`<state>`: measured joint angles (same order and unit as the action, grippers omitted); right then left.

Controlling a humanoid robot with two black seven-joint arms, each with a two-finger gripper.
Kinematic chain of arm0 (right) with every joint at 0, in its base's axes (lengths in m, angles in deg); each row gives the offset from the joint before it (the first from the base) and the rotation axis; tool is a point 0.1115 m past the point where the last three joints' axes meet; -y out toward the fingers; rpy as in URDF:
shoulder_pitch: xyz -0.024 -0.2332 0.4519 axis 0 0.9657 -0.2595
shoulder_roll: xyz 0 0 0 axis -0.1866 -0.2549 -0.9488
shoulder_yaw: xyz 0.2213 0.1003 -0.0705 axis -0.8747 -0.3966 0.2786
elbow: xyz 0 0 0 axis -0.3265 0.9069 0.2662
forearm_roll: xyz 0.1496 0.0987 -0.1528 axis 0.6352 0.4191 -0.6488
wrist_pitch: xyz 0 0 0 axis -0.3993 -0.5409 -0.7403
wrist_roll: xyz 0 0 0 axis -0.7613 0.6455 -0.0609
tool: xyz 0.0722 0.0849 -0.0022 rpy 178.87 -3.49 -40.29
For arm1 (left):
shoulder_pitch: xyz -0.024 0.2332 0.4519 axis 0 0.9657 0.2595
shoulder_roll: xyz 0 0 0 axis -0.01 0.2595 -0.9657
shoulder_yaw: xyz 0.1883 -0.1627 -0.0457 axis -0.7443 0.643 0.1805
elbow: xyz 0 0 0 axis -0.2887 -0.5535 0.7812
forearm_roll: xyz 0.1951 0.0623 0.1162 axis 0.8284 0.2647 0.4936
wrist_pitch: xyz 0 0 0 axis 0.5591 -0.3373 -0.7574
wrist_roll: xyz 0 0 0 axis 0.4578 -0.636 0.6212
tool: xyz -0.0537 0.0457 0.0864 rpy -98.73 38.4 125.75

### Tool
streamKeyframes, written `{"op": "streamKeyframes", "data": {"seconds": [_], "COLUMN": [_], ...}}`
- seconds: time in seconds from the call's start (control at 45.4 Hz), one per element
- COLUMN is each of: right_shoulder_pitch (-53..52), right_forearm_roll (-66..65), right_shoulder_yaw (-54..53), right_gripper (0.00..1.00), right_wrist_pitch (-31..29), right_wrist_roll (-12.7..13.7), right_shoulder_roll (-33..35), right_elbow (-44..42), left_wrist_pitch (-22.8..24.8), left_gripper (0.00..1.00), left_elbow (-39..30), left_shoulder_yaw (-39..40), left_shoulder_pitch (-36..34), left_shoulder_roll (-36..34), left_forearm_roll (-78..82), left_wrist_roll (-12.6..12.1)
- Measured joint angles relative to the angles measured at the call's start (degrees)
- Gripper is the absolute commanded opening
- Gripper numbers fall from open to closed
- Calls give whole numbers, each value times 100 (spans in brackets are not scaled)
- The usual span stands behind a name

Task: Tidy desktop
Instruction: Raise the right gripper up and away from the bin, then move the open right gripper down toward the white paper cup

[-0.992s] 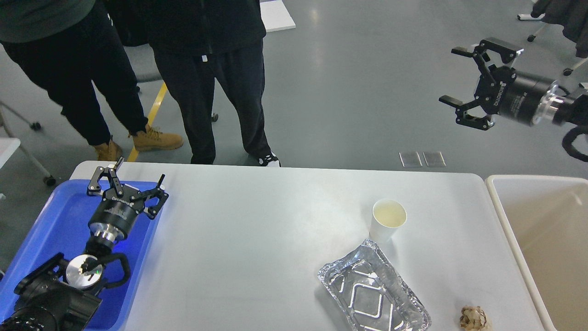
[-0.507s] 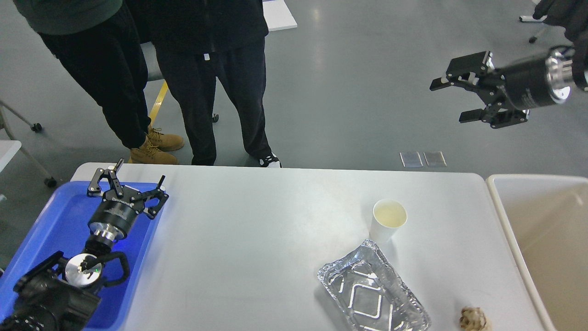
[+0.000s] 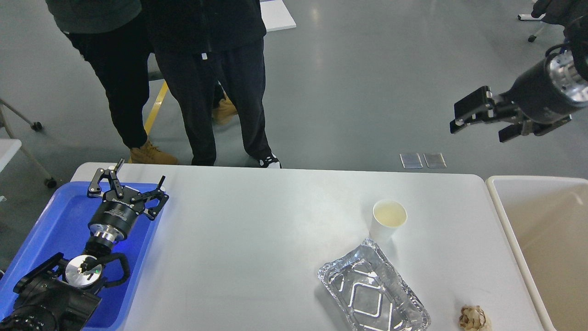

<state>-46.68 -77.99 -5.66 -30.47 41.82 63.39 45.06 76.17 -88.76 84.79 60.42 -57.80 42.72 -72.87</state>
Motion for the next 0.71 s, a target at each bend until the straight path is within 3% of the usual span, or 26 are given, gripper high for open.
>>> {"op": "streamKeyframes", "data": {"seconds": [0.286, 0.705], "right_shoulder_pitch": [-602, -802], "right_forearm_roll": [-97, -57], "right_shoulder_yaw": [618, 722], "right_gripper": [100, 100], "right_wrist_pitch": [-305, -433], "right_wrist_roll": [-11, -57], "right_shoulder_roll": [-857, -1892], "right_elbow": [309, 653], "left_wrist_pitch": [0, 0], "left_gripper": [100, 100], "left_elbow": [1, 1], "left_shoulder_yaw": [1, -1], "left_shoulder_pitch": [1, 1], "left_shoulder_roll": [0, 0], "left_forearm_roll": [4, 4], "left_wrist_roll": [0, 0]}}
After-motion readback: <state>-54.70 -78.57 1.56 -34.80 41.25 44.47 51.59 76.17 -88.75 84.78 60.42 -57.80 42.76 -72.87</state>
